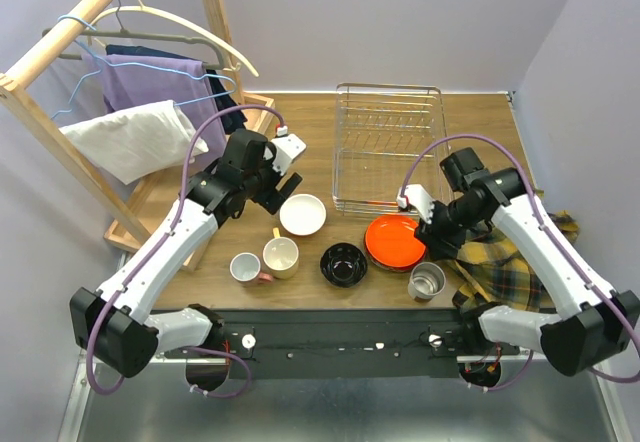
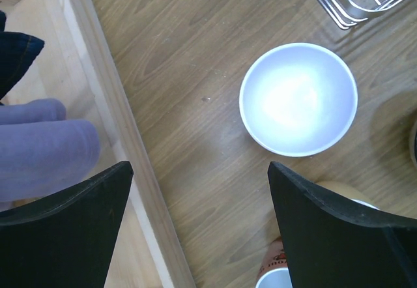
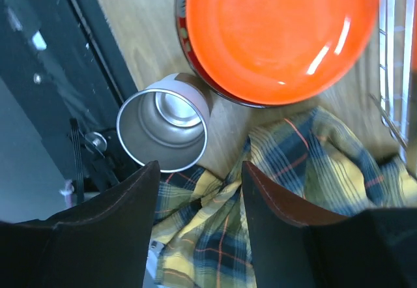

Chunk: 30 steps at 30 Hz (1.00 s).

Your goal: Load the mixed dishes into the dish rack

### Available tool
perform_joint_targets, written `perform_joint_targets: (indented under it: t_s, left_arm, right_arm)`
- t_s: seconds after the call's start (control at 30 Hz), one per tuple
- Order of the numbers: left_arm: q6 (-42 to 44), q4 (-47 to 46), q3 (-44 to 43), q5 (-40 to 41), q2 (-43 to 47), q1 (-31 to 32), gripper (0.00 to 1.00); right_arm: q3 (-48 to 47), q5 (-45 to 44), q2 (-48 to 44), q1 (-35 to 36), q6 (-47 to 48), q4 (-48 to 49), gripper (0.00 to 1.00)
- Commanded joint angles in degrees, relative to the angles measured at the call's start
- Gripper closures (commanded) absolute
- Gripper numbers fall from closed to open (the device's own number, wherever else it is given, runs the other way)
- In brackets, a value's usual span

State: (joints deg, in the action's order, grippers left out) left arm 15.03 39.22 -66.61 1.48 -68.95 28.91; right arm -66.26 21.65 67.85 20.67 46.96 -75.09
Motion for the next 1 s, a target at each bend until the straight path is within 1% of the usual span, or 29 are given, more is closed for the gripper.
perform_joint_targets:
  t_s: [0.0, 0.1, 0.13, 0.17, 0.2, 0.23, 0.3, 0.33, 0.37, 0.47, 0.57, 0.67, 0.73, 0.87, 0.97]
  left_arm:
    - [2.0, -2.4, 1.7, 4.5, 1.7, 0.0, 0.06]
    - [4.6, -1.5, 1.6, 5.1, 2.9, -0.3, 0.06]
    - [5.9, -1.3, 1.7, 6.1, 3.6, -0.3, 0.06]
    - [7.2, -1.3, 1.9, 6.8, 3.9, -0.3, 0.06]
    - [10.3, -1.4, 2.3, 7.7, 4.3, -0.3, 0.05]
    - [11.8, -1.7, 2.7, 8.8, 4.9, -0.3, 0.05]
    - [15.4, -3.1, 4.7, 10.9, 5.7, -0.3, 0.05]
    - [15.7, -3.5, 5.3, 11.7, 6.5, -0.6, 0.05]
    - [16.2, -3.6, 6.0, 12.2, 7.0, -1.0, 0.05]
    - [15.7, -3.0, 6.8, 10.9, 8.3, -3.1, 0.05]
    - [14.5, -1.9, 6.9, 9.8, 8.9, -4.7, 0.05]
    - [13.9, -0.9, 6.6, 8.5, 9.4, -5.3, 0.05]
    - [13.6, -0.5, 6.3, 8.1, 9.4, -5.6, 0.06]
    - [14.1, 0.3, 5.4, 7.9, 9.3, -5.7, 0.06]
    - [14.4, 0.1, 5.3, 7.9, 9.1, -5.7, 0.06]
  right_arm:
    - [0.9, 4.3, 2.6, 1.0, 8.3, -4.5, 0.41]
    - [-0.1, 5.9, 5.3, 3.8, 8.8, -4.5, 0.45]
    - [0.0, 6.7, 5.6, 6.0, 8.4, -4.4, 0.46]
    - [1.2, 7.8, 5.6, 7.7, 7.9, -4.5, 0.46]
    - [2.4, 7.9, 5.4, 9.9, 7.5, -4.5, 0.46]
    - [3.8, 7.4, 5.1, 14.5, 7.4, -4.5, 0.45]
    - [7.9, 5.0, 3.7, 17.8, 8.5, -3.8, 0.45]
    - [8.7, 3.9, 2.0, 18.4, 9.6, -3.6, 0.45]
    - [9.4, 1.8, 1.1, 18.4, 12.9, -3.5, 0.45]
    - [12.4, -3.5, -0.1, 18.4, 19.3, -3.3, 0.45]
    - [13.4, -5.8, 0.0, 18.4, 22.0, -2.0, 0.45]
    - [13.1, -5.6, 1.3, 18.4, 22.1, -0.2, 0.45]
    - [12.6, -5.0, 2.6, 18.4, 21.8, 0.1, 0.47]
    - [11.2, -1.4, 3.8, 18.5, 20.9, -2.0, 0.49]
    - [11.9, -1.4, 1.7, 19.4, 20.9, -4.2, 0.49]
